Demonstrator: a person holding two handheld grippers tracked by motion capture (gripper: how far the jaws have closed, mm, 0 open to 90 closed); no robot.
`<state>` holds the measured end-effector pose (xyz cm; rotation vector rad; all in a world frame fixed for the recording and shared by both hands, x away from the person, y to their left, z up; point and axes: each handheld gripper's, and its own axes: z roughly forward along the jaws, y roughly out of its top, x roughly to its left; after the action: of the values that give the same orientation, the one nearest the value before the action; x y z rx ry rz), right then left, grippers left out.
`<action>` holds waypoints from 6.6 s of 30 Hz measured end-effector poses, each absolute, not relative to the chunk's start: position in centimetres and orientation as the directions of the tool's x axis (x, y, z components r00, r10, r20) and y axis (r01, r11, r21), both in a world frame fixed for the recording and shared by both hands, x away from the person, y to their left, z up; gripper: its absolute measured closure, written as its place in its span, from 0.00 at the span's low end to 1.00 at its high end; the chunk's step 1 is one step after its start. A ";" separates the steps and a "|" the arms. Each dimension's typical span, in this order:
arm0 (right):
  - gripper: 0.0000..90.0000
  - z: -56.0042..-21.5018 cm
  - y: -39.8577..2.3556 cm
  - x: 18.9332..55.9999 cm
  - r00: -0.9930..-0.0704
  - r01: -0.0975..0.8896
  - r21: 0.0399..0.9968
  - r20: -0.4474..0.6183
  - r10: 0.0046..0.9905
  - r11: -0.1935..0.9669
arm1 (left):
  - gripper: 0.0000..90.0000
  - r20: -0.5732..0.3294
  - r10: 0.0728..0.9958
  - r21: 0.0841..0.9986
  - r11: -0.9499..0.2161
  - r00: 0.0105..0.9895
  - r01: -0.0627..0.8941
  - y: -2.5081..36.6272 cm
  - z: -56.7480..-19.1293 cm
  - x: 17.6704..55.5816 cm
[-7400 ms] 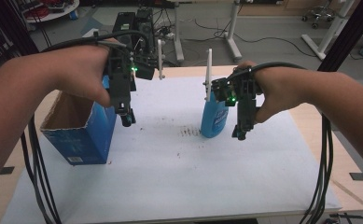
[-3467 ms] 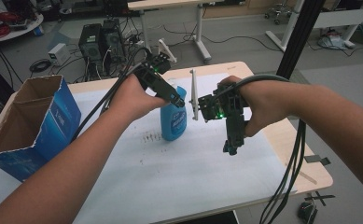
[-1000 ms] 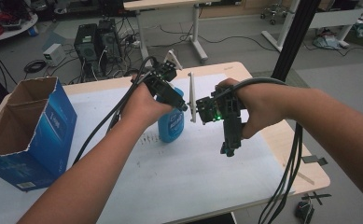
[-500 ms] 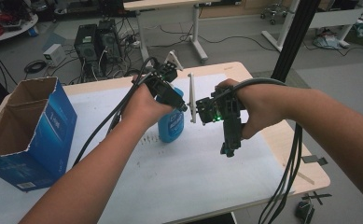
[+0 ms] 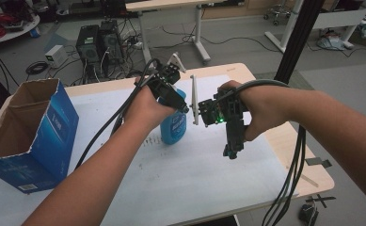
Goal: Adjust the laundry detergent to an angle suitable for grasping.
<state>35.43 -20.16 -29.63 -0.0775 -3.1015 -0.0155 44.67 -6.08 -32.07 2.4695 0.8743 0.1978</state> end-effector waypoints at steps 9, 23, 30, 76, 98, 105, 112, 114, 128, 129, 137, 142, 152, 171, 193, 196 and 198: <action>0.02 -29.7 -20.1 35.5 -0.998 0.049 0.008 0.039 0.048 0.999 | 0.42 -0.032 0.617 0.507 -0.668 0.786 0.545 -6.0 -32.1 44.6; 0.02 -29.7 -20.2 35.3 -0.998 0.054 0.007 0.037 0.054 0.999 | 0.43 -0.017 0.606 0.496 -0.685 0.795 0.533 -5.8 -31.8 44.3; 0.02 -29.7 -20.0 35.3 -0.998 0.057 0.008 0.036 0.057 0.998 | 0.43 -0.013 0.584 0.505 -0.697 0.811 0.510 -5.2 -30.6 43.6; 0.02 -30.2 -17.1 34.8 -0.999 0.030 -0.013 0.038 0.030 0.999 | 0.43 -0.029 -0.081 0.378 -0.924 0.996 -0.064 3.5 -27.3 37.8; 0.02 -30.8 -17.4 34.7 -0.998 0.035 -0.010 0.044 0.035 0.999 | 0.43 -0.031 -0.340 0.408 -0.863 0.940 -0.299 4.8 -30.7 37.3; 0.02 -31.1 -17.3 34.7 -0.998 0.037 -0.014 0.052 0.037 0.999 | 0.43 -0.026 -0.351 0.428 -0.850 0.936 -0.307 5.1 -31.2 37.4; 0.02 -31.3 -17.3 34.8 -0.998 0.040 -0.015 0.054 0.041 0.999 | 0.43 -0.012 -0.364 0.445 -0.836 0.931 -0.322 5.4 -31.4 37.2; 0.02 -31.5 -17.3 34.9 -0.998 0.039 -0.013 0.056 0.039 0.999 | 0.43 -0.010 -0.363 0.444 -0.837 0.932 -0.321 5.4 -31.4 37.2; 0.02 -31.6 -17.2 34.9 -0.998 0.039 -0.013 0.057 0.040 0.999 | 0.43 -0.009 -0.363 0.439 -0.838 0.932 -0.323 5.3 -31.4 37.2; 0.02 -31.6 -17.2 34.9 -0.997 0.043 -0.016 0.059 0.043 0.999 | 0.43 -0.011 -0.363 0.440 -0.839 0.932 -0.321 5.3 -31.4 37.2; 0.02 -31.5 -17.2 34.8 -0.998 0.042 -0.012 0.056 0.043 0.999 | 0.40 -0.022 -0.346 0.431 -0.850 0.938 -0.303 5.3 -31.5 37.3; 0.02 -31.6 -17.3 34.7 -0.997 0.041 -0.012 0.059 0.041 0.999 | 0.36 -0.028 -0.335 0.427 -0.856 0.942 -0.292 5.4 -31.5 37.3; 0.02 -31.7 -17.2 34.7 -0.998 0.034 -0.010 0.056 0.034 0.999 | 0.34 -0.040 -0.321 0.420 -0.865 0.946 -0.276 5.6 -31.2 37.2; 0.02 -31.7 -17.2 34.9 -0.998 0.033 -0.007 0.059 0.034 0.999 | 0.23 -0.058 -0.238 0.336 -0.919 0.970 -0.205 6.5 -29.1 37.1; 0.02 -31.5 -17.0 35.6 -0.998 0.027 -0.001 0.062 0.027 1.000 | 0.11 -0.067 -0.074 0.172 -0.983 0.995 -0.061 9.3 -26.7 37.7; 0.02 -31.5 -16.8 35.7 -0.998 0.030 -0.002 0.062 0.030 1.000 | 0.10 -0.064 -0.050 0.155 -0.987 0.997 -0.039 10.0 -26.3 37.9; 0.02 -31.4 -16.6 35.9 -0.998 0.028 0.001 0.061 0.028 1.000 | 0.08 -0.059 -0.031 0.142 -0.990 0.998 -0.022 10.4 -26.1 38.1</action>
<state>35.85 -16.65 -31.44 -0.0437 -3.0798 -0.0024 38.06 10.44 -26.12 2.9983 -0.0399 -0.0923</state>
